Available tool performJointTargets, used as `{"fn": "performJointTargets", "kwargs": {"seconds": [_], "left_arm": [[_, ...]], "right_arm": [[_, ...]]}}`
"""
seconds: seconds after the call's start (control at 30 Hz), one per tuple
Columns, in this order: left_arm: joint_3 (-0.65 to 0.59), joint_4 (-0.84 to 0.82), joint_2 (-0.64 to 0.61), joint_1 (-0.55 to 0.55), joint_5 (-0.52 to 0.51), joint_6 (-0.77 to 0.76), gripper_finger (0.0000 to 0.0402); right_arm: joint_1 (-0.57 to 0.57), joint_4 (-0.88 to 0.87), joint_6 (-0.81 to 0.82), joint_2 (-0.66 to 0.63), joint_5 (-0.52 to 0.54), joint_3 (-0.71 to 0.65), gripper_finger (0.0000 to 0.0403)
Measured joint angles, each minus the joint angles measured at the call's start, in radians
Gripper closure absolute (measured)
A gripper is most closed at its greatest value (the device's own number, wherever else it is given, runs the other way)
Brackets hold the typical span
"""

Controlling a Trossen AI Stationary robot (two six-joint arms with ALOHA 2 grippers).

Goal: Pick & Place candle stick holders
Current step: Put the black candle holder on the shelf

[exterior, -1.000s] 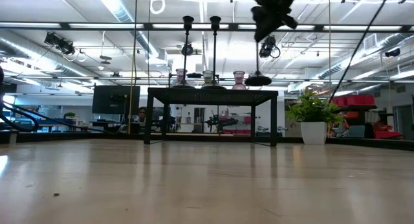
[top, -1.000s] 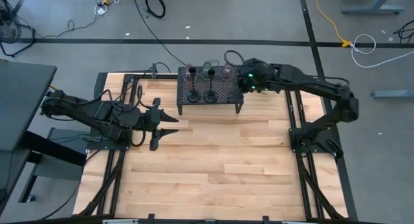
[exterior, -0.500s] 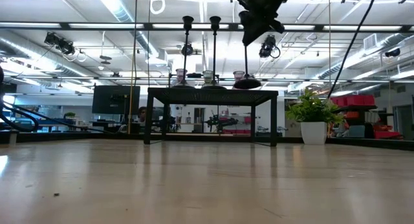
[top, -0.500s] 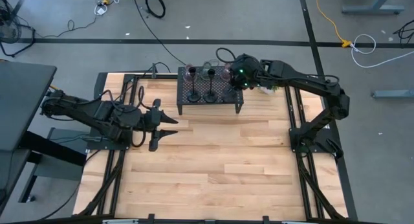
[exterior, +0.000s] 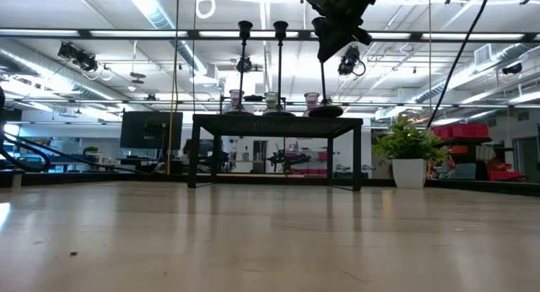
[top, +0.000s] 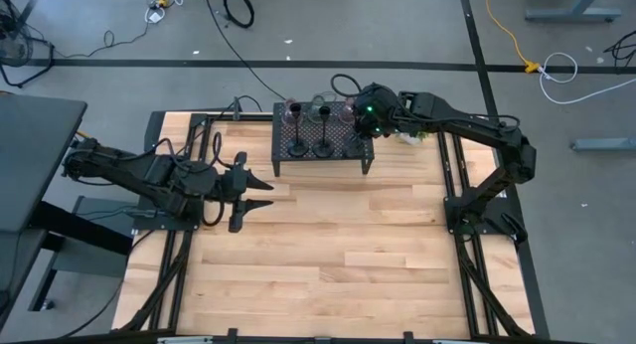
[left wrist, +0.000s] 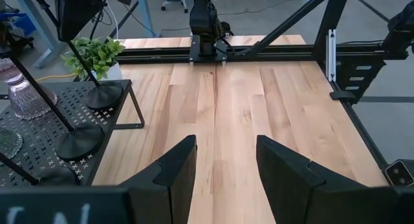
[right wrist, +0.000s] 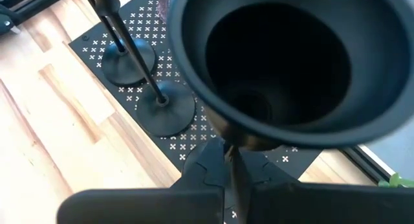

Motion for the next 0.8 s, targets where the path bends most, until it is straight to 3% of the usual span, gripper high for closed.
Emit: {"fn": "performJointTargets", "kwargs": {"seconds": [0.8], "left_arm": [[0.0, 0.002, 0.0, 0.0, 0.0, 0.0, 0.0236]], "right_arm": [[-0.001, 0.002, -0.009, 0.007, -0.008, 0.0, 0.0403]]}}
